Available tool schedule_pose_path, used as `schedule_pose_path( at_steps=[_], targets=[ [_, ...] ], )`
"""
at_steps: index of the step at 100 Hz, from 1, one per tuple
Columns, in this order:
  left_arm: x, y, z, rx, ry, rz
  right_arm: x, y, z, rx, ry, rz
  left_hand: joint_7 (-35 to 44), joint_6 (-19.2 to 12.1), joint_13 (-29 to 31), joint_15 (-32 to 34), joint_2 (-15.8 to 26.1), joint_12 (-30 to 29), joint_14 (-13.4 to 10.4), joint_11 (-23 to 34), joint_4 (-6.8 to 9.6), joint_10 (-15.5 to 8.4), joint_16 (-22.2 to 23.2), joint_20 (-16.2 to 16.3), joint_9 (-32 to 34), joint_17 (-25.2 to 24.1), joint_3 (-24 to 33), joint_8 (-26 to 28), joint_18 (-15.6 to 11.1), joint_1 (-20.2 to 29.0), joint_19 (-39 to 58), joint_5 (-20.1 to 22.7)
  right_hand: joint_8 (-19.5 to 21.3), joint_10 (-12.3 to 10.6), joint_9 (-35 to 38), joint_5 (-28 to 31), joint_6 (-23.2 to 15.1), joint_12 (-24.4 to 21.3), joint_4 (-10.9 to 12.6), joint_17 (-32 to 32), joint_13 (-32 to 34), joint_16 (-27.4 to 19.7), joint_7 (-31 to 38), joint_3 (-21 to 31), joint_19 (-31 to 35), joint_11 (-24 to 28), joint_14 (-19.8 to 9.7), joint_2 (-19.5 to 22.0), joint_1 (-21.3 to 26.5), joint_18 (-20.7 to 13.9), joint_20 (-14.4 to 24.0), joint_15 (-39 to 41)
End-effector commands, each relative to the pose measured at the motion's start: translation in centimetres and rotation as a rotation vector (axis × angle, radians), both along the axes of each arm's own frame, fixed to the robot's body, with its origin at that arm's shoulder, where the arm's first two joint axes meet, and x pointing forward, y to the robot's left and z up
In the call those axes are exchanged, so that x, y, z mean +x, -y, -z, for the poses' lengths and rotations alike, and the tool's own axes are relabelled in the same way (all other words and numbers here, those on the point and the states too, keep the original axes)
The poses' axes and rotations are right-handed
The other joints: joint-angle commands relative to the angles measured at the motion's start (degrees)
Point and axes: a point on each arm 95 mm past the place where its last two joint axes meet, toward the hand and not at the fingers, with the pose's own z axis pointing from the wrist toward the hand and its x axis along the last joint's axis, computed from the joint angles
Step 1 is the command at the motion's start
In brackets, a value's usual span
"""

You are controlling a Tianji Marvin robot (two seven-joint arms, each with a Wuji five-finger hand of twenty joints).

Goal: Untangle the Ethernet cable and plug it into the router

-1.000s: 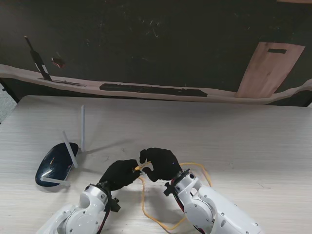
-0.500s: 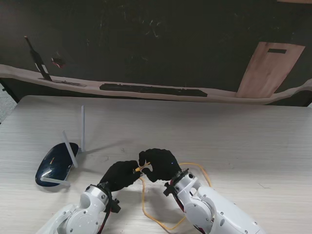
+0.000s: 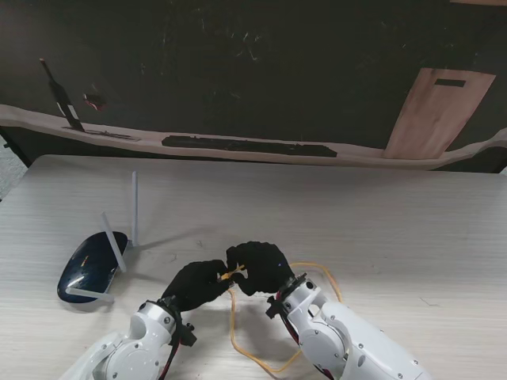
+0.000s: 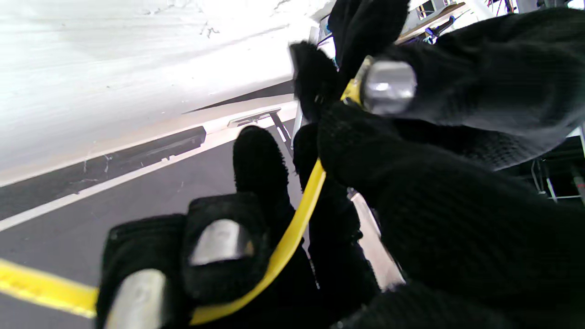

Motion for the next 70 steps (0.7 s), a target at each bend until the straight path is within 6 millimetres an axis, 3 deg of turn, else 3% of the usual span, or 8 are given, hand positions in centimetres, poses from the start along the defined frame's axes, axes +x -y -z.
schedule_pose_path(
  at_steps=[1, 4, 8, 19, 34, 70],
  targets=[
    [-0.3, -0.2, 0.0, -0.002, -0.021, 0.034, -0.5, -0.1, 0.1, 0.033, -0.061, 0.024, -4.5, -1.9, -4.4, -3.2, -1.3, 1.2, 2.8, -2.1, 2.29, -1.7, 1.5, -0.9, -5.4, -4.0, 5.7, 1.7, -3.4, -6.0, -2.7, -3.9, 2.4, 8.1, 5.5, 1.4, 1.0, 1.6, 0.2, 2.0, -0.3, 1.4, 3.0, 1.9, 13.6, 7.6, -1.2, 2.3, 2.3, -17.8, 1.7, 5.1],
    [-0.3, -0.3, 0.0, 0.011, -0.013, 0.041, -0.5, -0.1, 0.1, 0.050, -0.082, 0.039, -6.2, -2.2, -7.4, -5.4, -1.4, 1.1, 1.9, -3.8, 3.65, -2.3, 1.4, -1.8, -8.7, -6.0, 8.1, 2.2, -3.9, -8.7, -4.7, -6.1, 3.1, 8.7, 5.2, 1.1, 1.4, 2.4, 0.3, 2.1, -0.3, 1.7, 3.0, 1.8, 13.6, 8.4, -1.5, 2.7, 2.5, -17.9, 2.1, 5.7],
    [-0.3, -0.6, 0.0, 0.036, -0.003, 0.048, -0.5, 0.0, 0.0, 0.068, -0.107, 0.059, -7.5, -2.7, -10.5, -8.0, -2.4, 0.8, 0.7, -5.9, 4.13, -2.8, 1.2, -2.9, -12.3, -8.0, 9.4, 2.4, -4.3, -10.5, -6.9, -8.9, 3.8, 9.4, 5.0, 0.7, 2.0, 3.7, 0.4, 2.2, -0.3, 2.3, 3.0, 1.5, 13.6, 9.5, -2.5, 3.3, 2.6, -18.4, 2.9, 7.2],
    [-0.3, -1.4, -0.2, 0.072, 0.013, 0.072, -0.4, 0.2, -0.2, 0.109, -0.189, 0.132, -12.3, -3.6, -18.4, -15.3, -4.6, -2.3, -1.5, -13.4, 4.07, -2.8, 0.9, -5.8, -21.5, -12.4, 10.4, 1.0, -5.0, -12.3, -12.0, -14.6, 4.7, 11.2, 5.0, 0.2, 4.1, 5.7, 0.6, 2.4, -0.3, 3.7, 3.1, 1.4, 13.6, 10.7, -3.6, 3.8, 3.7, -18.9, 4.9, 10.0],
    [-0.2, -2.3, -0.5, 0.061, 0.057, 0.059, -0.1, 0.7, -0.6, 0.170, -0.274, 0.203, -14.9, -4.9, -24.4, -20.6, -4.8, -5.4, -2.8, -19.7, 4.44, -1.8, 0.5, -8.4, -29.4, -15.7, 10.7, -0.3, -5.4, -10.5, -16.4, -16.0, 5.3, 12.5, 5.1, 0.3, 5.5, 6.9, 0.8, 2.4, -0.3, 4.4, 3.0, 1.0, 13.6, 11.3, -3.5, 4.0, 4.6, -18.4, 6.4, 11.2],
    [0.1, -0.9, -0.5, 0.001, 0.197, 0.029, -0.3, 0.7, -1.1, 0.262, -0.405, 0.226, -9.0, -6.9, -18.4, -18.5, -3.0, -5.7, -2.7, -17.9, 4.17, -1.3, 0.9, -7.4, -21.9, -12.4, 9.8, 2.4, -4.2, -9.5, -13.3, -9.3, 6.6, 13.1, 5.7, -0.4, 6.1, 9.3, 0.8, 2.2, -0.3, 5.1, 2.9, 0.3, 13.6, 13.6, -3.9, 5.9, 4.6, -16.7, 6.7, 11.8]
  ],
)
